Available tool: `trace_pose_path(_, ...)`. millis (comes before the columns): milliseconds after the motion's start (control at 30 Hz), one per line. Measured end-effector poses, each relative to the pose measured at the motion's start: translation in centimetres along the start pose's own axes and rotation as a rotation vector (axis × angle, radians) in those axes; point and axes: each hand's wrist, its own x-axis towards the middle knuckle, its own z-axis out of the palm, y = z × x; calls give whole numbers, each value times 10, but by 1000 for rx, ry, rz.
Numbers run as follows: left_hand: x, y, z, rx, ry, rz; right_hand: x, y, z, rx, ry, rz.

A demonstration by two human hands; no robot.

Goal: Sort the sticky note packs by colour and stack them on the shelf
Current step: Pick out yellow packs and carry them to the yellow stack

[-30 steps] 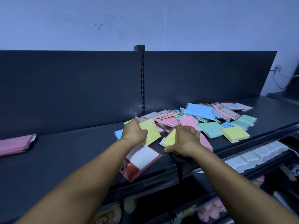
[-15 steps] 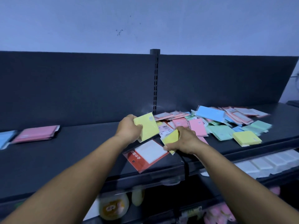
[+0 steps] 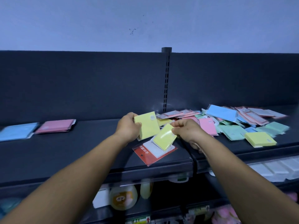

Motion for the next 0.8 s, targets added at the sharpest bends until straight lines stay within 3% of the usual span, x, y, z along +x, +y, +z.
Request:
trace_pose_path(333,-6,-43,-98,-52,161,-42,-6,-56,79,85,-114,-75)
trace_pose_path(800,-50,-154,-307,-7,348,-144,-65,-157,278,80,-124,-101)
